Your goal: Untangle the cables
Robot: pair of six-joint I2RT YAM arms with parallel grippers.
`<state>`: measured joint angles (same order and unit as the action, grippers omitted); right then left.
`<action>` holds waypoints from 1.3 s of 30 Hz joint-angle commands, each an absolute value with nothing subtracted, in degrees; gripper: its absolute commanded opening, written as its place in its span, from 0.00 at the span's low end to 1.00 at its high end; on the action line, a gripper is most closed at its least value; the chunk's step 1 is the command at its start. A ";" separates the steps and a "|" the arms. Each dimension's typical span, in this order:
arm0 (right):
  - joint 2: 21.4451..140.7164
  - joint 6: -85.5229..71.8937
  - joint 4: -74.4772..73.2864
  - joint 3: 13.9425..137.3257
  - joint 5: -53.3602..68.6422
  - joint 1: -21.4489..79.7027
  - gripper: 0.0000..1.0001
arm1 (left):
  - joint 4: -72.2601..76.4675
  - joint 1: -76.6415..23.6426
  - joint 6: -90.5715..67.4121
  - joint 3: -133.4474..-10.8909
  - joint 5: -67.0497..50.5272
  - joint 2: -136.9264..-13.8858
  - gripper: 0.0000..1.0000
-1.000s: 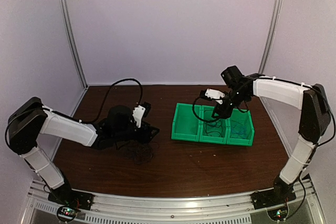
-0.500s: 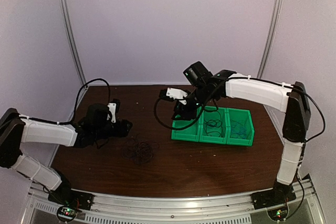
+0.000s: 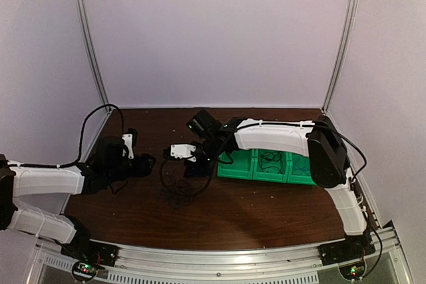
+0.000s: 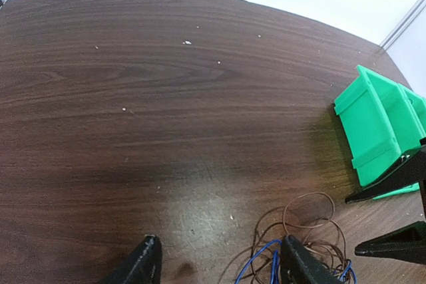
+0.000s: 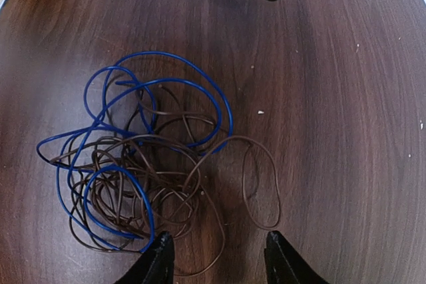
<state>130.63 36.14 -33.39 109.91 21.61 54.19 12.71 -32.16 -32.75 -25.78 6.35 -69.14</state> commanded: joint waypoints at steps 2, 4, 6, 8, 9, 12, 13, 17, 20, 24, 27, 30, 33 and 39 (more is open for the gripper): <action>133.41 37.07 -30.81 114.65 19.12 54.78 0.46 | 12.76 -31.14 -33.14 -24.88 6.94 -67.04 0.62; 134.56 36.61 -30.17 115.29 18.79 54.73 0.43 | 12.87 -31.04 -33.05 -24.85 6.99 -66.77 0.62; 135.30 36.44 -29.31 115.31 18.66 54.81 0.40 | 12.98 -31.03 -33.05 -24.88 6.71 -66.65 0.62; 136.12 36.39 -28.97 115.52 18.46 54.76 0.39 | 13.24 -31.03 -33.12 -24.88 6.39 -66.54 0.62; 136.40 36.53 -29.07 115.76 18.51 54.83 0.37 | 13.27 -31.03 -33.20 -24.94 6.31 -66.53 0.62; 136.76 36.66 -29.12 115.93 18.50 54.84 0.27 | 13.44 -31.00 -33.30 -25.05 6.24 -66.33 0.62; 136.76 36.65 -28.89 115.85 18.46 54.84 0.23 | 13.57 -31.02 -33.33 -25.01 6.20 -66.28 0.61; 135.80 35.27 -28.22 116.22 18.38 54.85 0.01 | 15.93 -31.02 -32.79 -24.47 3.99 -66.89 0.62; 132.62 33.21 -28.95 117.05 19.20 54.83 0.00 | 23.97 -31.09 -30.67 -22.14 -4.18 -67.78 0.61; 125.85 30.35 -30.32 117.63 22.03 54.80 0.00 | 48.88 -36.62 -29.04 -12.89 -9.29 -64.14 0.67; 121.38 27.90 -31.32 117.86 24.56 54.84 0.00 | 53.36 -38.29 -26.60 -13.79 -9.58 -65.76 0.67; 118.02 26.43 -32.70 118.48 26.35 54.82 0.00 | 57.65 -38.61 -26.40 -16.67 -12.09 -72.24 0.65; 115.98 25.74 -35.37 120.35 27.84 54.92 0.00 | 61.09 -38.75 -26.77 -20.32 -10.32 -81.39 0.57; 107.18 27.13 -36.55 116.98 30.83 54.93 0.00 | 76.41 -38.71 -30.90 -27.16 -11.67 -100.05 0.25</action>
